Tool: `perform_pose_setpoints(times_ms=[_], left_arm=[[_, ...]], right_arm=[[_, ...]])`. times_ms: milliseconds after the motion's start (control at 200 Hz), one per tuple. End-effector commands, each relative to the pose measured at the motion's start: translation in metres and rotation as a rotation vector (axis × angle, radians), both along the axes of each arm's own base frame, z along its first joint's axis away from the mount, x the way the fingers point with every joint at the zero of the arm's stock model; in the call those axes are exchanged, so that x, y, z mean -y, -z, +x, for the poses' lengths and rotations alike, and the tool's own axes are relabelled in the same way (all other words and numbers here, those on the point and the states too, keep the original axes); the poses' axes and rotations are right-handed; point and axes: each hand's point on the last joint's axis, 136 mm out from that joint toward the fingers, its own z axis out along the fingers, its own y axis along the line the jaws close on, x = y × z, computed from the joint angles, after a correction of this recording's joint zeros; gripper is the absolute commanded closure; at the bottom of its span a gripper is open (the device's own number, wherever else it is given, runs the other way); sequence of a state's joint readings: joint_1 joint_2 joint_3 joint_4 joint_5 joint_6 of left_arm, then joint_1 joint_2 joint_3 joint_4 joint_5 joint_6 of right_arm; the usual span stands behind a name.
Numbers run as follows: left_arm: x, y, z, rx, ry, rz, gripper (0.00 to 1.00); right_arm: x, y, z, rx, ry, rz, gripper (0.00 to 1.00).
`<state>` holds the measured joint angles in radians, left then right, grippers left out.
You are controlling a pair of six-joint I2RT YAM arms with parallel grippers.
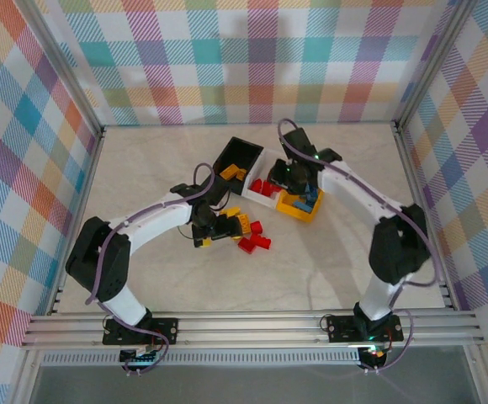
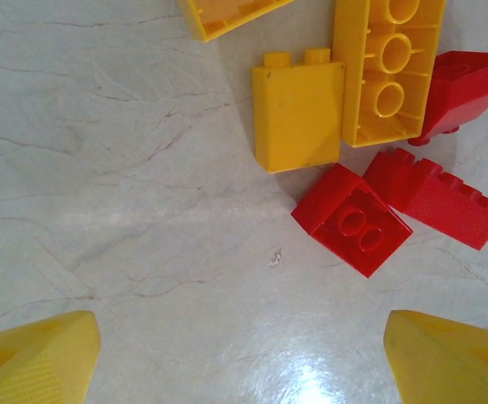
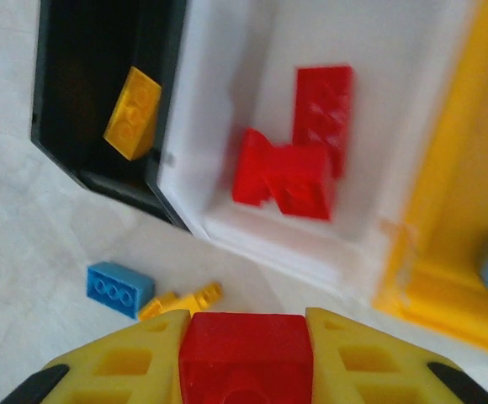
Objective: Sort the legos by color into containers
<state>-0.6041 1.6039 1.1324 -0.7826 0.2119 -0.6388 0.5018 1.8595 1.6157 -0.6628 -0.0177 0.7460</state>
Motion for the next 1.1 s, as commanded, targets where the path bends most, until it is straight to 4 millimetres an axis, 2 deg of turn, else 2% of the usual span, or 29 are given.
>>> perform_pose_setpoints(times_ms=[0,90,185,270,345,430,545,705,795,945,1095], left_arm=[[-0.019,-0.008,-0.009,0.010,-0.013,0.034,0.12],[-0.028,-0.010,-0.012,0.014,-0.028,0.037,0.12],[-0.037,-0.011,-0.013,0.015,-0.045,0.037,0.11],[-0.044,-0.011,-0.012,0.011,-0.064,0.034,0.11],[-0.046,-0.010,-0.009,0.010,-0.075,0.023,0.11],[-0.046,-0.010,-0.003,0.006,-0.089,0.008,0.10],[-0.042,-0.009,0.005,0.007,-0.097,-0.002,0.10],[-0.040,-0.009,0.018,0.018,-0.106,-0.002,0.10],[-0.041,-0.008,0.028,0.013,-0.123,-0.006,0.10],[-0.049,-0.005,0.055,0.012,-0.198,-0.010,0.12],[-0.068,0.011,0.080,-0.042,-0.379,-0.016,0.16]], right_arm=[[-0.008,0.018,0.018,-0.050,-0.048,0.002,0.65],[-0.013,0.026,0.035,-0.062,-0.046,0.023,0.57],[-0.011,0.025,0.045,-0.061,-0.036,0.028,0.48],[-0.007,0.013,0.046,-0.037,-0.043,0.034,0.45],[-0.003,-0.001,0.040,-0.013,-0.058,0.040,0.41],[-0.001,-0.016,0.022,0.017,-0.109,0.066,0.39],[0.000,-0.020,-0.018,0.018,-0.174,0.151,0.38],[0.010,-0.003,-0.084,-0.026,-0.211,0.257,0.38],[0.017,0.001,-0.109,-0.015,-0.218,0.287,0.37],[0.028,-0.002,-0.129,-0.016,-0.243,0.253,0.37],[0.030,-0.009,-0.134,-0.008,-0.259,0.249,0.37]])
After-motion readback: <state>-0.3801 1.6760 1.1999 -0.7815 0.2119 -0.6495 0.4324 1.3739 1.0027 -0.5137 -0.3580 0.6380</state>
